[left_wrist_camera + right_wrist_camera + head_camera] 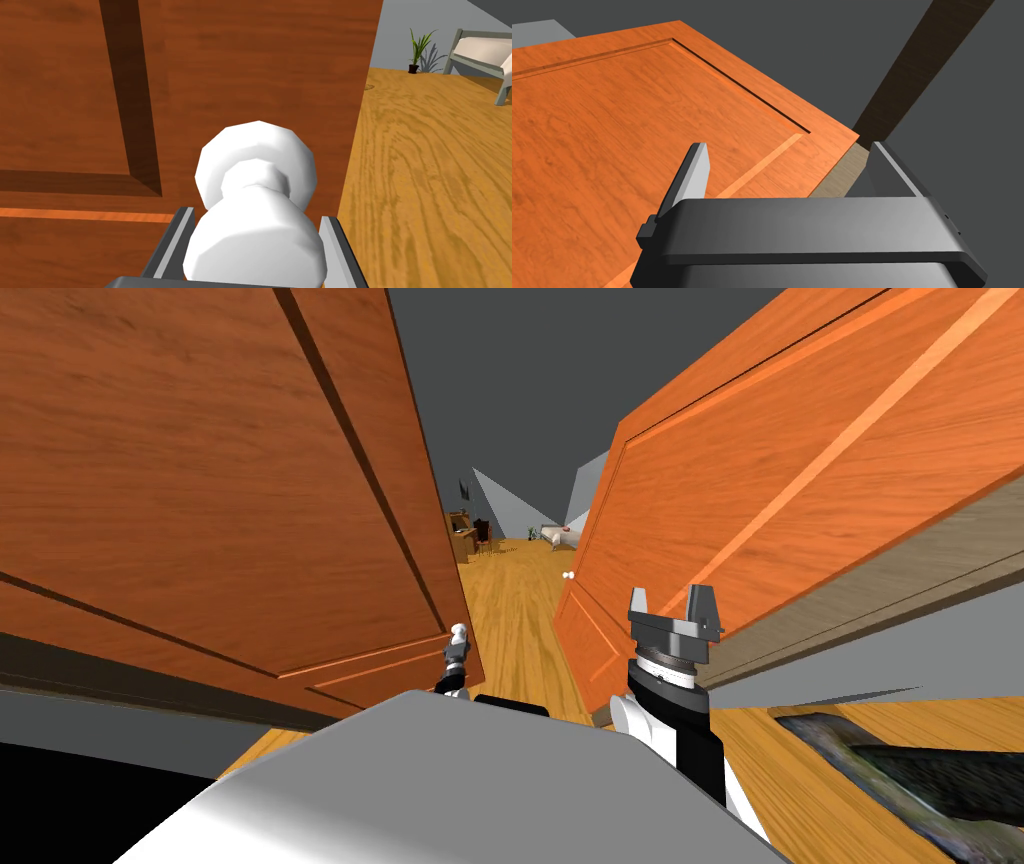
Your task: Push the door open
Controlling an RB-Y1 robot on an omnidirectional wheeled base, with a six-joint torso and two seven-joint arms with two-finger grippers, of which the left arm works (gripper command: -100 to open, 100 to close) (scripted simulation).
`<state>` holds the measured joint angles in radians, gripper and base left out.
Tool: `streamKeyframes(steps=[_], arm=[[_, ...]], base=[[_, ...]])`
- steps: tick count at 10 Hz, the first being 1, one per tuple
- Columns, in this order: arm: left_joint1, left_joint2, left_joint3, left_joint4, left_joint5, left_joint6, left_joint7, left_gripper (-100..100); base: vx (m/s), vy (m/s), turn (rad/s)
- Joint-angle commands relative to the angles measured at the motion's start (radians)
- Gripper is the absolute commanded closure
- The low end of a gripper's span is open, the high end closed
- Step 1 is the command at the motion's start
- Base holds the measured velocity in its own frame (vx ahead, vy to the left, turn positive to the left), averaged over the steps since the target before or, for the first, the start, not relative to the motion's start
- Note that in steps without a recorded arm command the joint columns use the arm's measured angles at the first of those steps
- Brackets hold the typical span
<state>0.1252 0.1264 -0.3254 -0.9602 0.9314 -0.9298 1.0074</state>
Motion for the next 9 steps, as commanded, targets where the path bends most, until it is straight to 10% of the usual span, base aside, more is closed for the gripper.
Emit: streamKeyframes(steps=[1,9], arm=[[0.024,0.003,0.033,-0.028,0.019,-0.012,-0.011,100],[0.083,-0.011,0.158,-0.064,0.099,-0.059,-0.042,100]], base=[[0.2,0.039,-0.115],[0.156,0.023,-0.091]])
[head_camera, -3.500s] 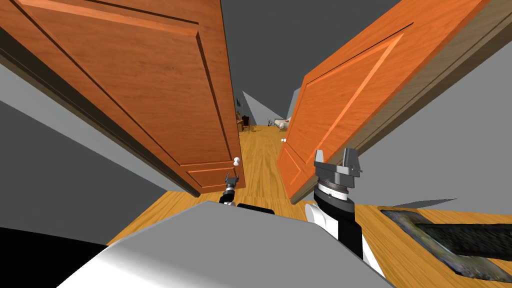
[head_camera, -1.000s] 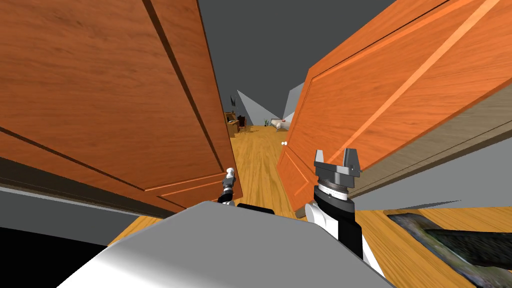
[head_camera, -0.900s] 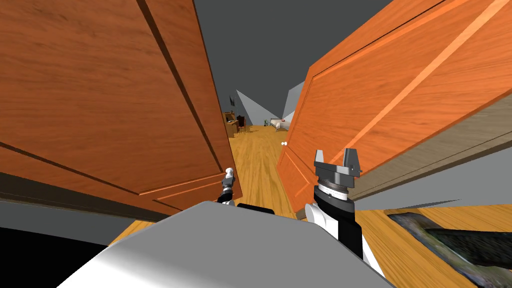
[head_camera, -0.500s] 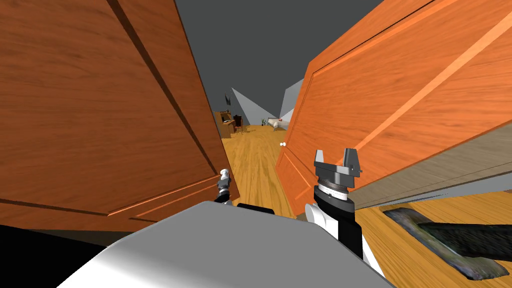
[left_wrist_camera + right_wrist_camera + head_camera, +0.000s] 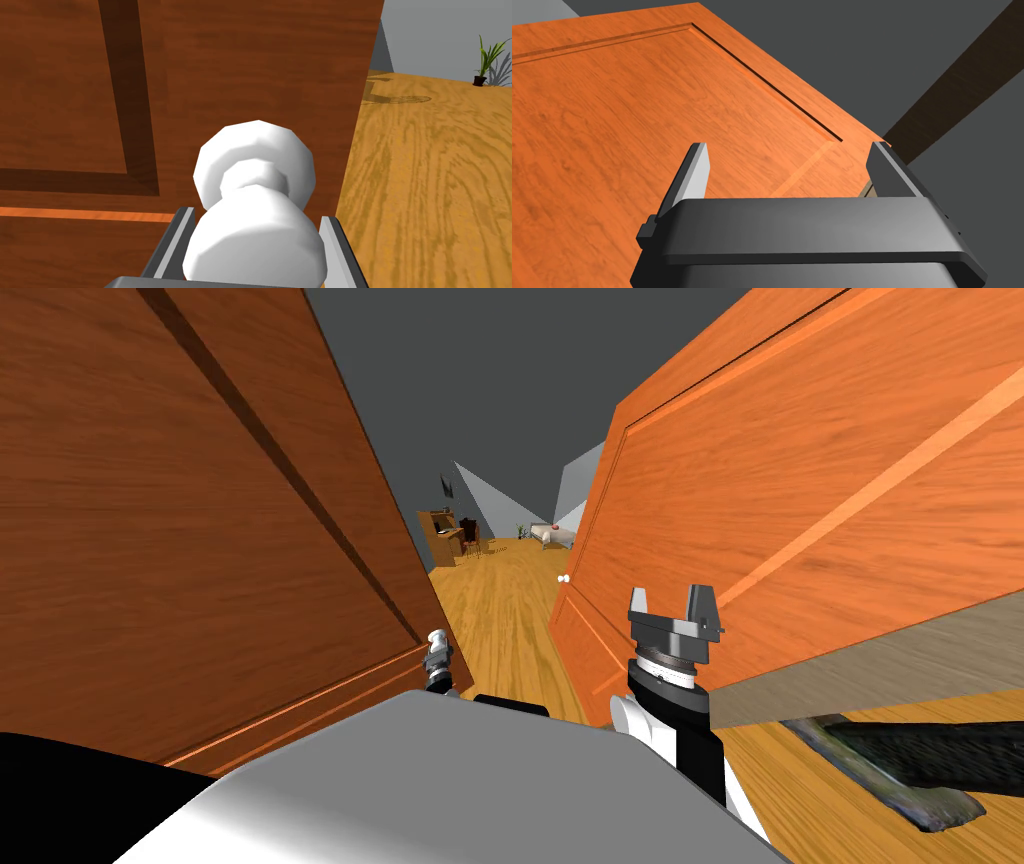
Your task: Push the door open
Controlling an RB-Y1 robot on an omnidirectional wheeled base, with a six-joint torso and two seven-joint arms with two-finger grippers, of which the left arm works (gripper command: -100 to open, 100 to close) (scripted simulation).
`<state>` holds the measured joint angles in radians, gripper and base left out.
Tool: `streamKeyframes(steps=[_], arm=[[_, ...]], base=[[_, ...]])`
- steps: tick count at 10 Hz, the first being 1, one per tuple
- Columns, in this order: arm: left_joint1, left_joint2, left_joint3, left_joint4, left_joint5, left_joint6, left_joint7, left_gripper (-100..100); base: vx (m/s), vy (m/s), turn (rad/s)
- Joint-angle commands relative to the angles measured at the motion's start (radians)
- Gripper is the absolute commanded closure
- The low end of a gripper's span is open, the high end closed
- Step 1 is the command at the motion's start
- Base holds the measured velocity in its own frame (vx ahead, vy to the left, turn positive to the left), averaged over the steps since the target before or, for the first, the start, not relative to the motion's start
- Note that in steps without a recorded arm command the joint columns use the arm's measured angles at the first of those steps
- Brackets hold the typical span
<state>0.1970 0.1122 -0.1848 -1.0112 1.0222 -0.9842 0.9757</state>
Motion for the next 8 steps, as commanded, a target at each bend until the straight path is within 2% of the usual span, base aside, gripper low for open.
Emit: streamKeyframes(steps=[1,2,4,8], arm=[[0.016,0.002,0.028,-0.016,0.016,-0.009,-0.013,100],[0.026,0.0,0.049,-0.022,0.029,-0.017,-0.018,100],[0.031,-0.001,0.059,-0.025,0.036,-0.021,-0.021,100],[0.059,-0.008,0.118,-0.041,0.073,-0.043,-0.035,100]], base=[[0.102,0.026,-0.057],[0.123,0.029,-0.105],[0.105,0.027,-0.047],[0.117,0.021,-0.07]])
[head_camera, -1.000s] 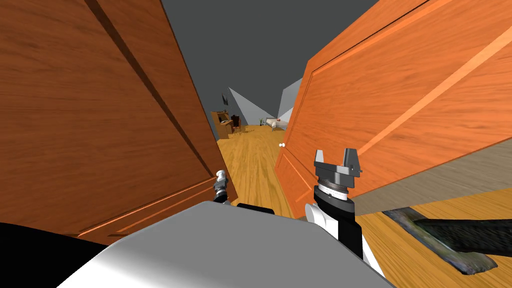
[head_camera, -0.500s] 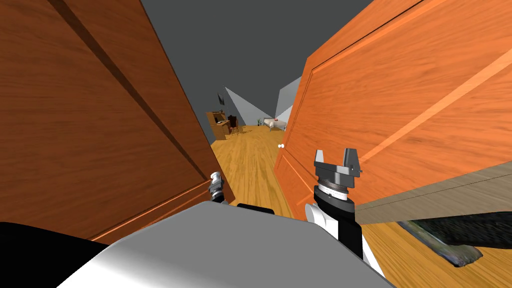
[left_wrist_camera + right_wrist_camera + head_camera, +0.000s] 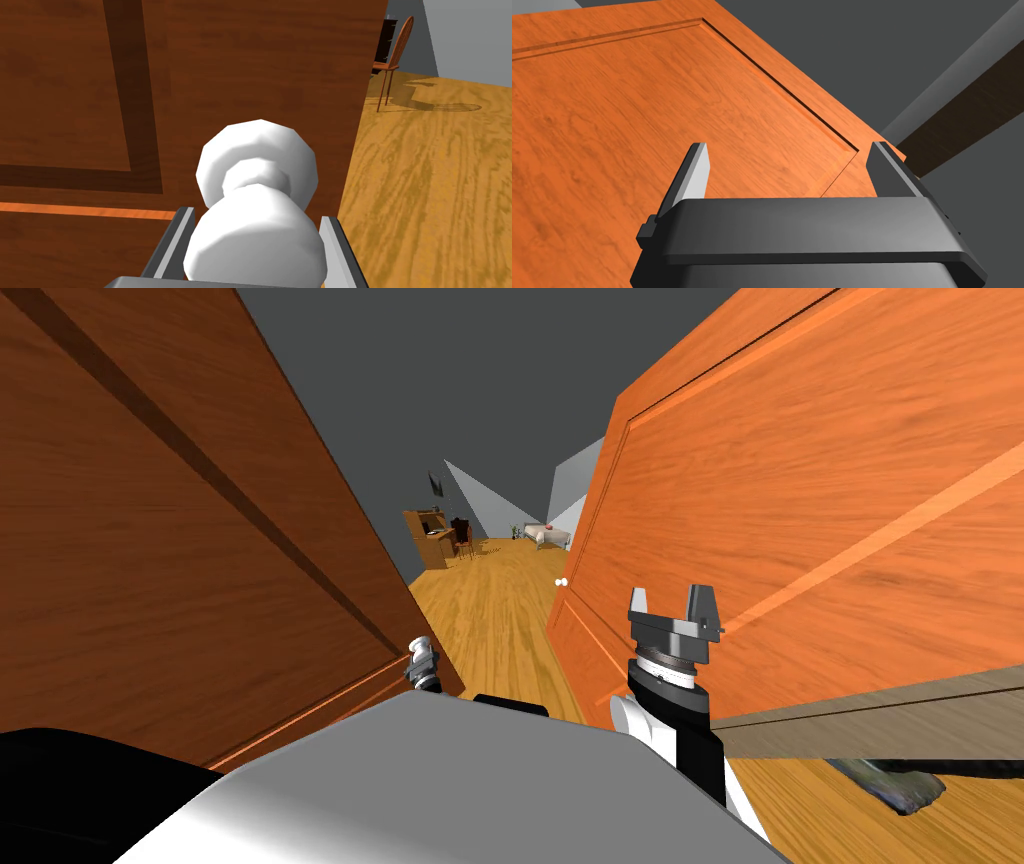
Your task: Push the door open
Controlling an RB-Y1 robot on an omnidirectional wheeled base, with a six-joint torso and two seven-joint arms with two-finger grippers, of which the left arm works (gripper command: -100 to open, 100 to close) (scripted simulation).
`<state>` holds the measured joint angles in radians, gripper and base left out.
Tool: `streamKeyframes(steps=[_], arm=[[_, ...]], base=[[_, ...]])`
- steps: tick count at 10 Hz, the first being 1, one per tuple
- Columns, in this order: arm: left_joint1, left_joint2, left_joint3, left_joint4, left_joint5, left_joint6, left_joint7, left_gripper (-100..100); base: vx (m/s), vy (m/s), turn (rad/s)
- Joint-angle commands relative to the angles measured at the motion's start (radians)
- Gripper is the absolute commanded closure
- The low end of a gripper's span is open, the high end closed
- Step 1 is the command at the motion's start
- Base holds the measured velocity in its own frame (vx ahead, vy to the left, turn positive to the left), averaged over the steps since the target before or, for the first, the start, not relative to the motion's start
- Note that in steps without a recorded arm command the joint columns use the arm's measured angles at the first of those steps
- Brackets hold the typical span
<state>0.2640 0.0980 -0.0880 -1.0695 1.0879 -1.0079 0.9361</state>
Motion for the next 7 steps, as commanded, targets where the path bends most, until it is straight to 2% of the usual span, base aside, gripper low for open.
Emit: streamKeyframes(steps=[1,3,7], arm=[[-0.004,0.005,0.03,0.015,0.013,-0.022,0.002,100],[0.011,0.001,0.062,0.005,0.034,-0.035,-0.006,100],[0.032,-0.006,0.105,-0.007,0.062,-0.051,-0.016,100]], base=[[0.13,0.058,-0.061],[0.143,0.061,-0.083],[0.155,0.033,-0.047]])
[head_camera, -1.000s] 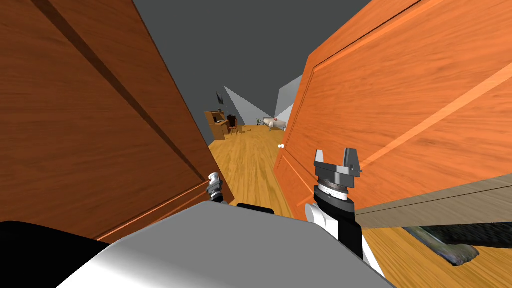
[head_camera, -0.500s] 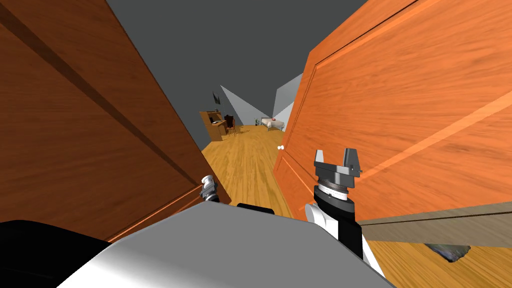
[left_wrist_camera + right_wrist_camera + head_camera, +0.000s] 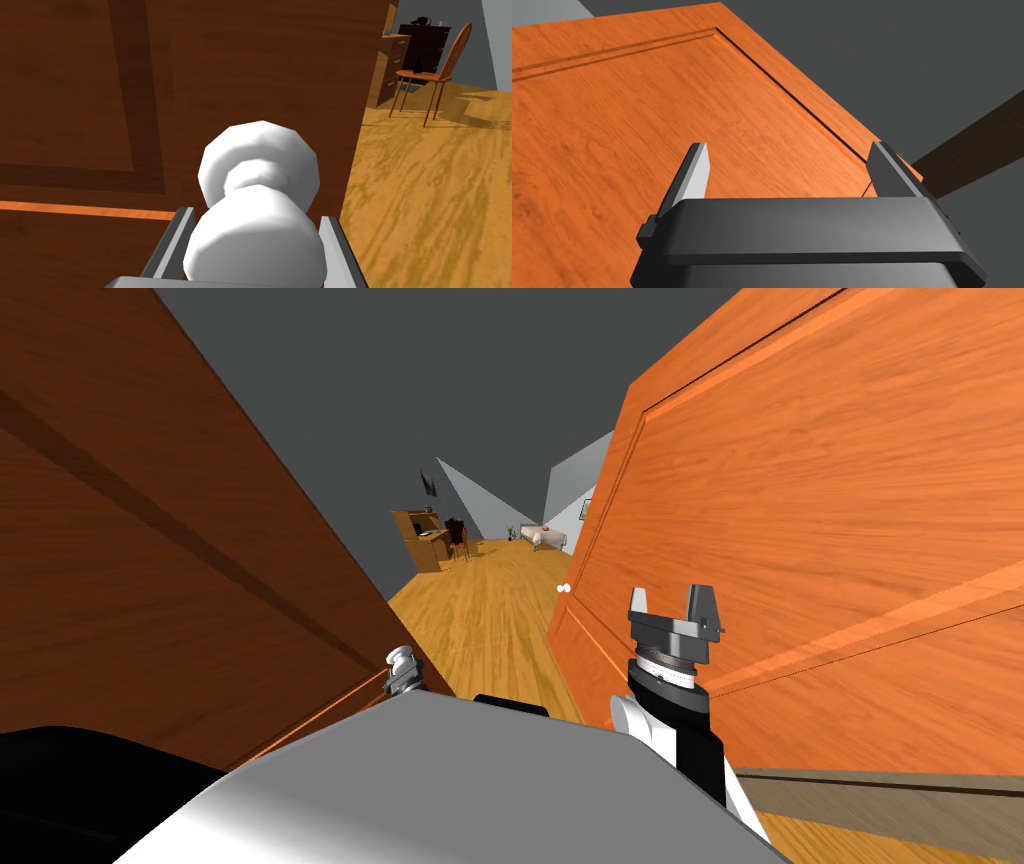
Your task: Push the door open
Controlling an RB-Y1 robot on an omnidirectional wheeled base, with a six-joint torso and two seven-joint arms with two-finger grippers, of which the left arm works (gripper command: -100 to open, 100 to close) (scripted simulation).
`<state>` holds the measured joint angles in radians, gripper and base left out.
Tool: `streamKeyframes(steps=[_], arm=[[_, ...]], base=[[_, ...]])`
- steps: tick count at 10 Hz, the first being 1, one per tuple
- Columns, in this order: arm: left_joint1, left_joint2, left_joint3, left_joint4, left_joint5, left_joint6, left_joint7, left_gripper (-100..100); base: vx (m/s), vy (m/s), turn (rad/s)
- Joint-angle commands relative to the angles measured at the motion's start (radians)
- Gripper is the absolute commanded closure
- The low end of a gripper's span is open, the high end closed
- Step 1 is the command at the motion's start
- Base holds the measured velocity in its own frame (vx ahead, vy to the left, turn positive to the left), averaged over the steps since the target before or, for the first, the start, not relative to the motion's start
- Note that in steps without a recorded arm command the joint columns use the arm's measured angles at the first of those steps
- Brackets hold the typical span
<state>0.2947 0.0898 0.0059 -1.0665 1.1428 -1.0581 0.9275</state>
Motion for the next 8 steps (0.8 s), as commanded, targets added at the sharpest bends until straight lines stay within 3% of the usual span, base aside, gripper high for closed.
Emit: streamKeyframes(steps=[1,4,8], arm=[[0.0,0.0,0.0,0.0,0.0,0.0,0.0,100],[0.008,0.005,0.031,-0.003,0.032,-0.015,-0.007,100],[0.018,0.008,0.075,-0.005,0.079,-0.034,-0.018,100]], base=[[0.06,0.032,0.008],[0.164,0.077,0.042],[0.196,0.147,0.048]])
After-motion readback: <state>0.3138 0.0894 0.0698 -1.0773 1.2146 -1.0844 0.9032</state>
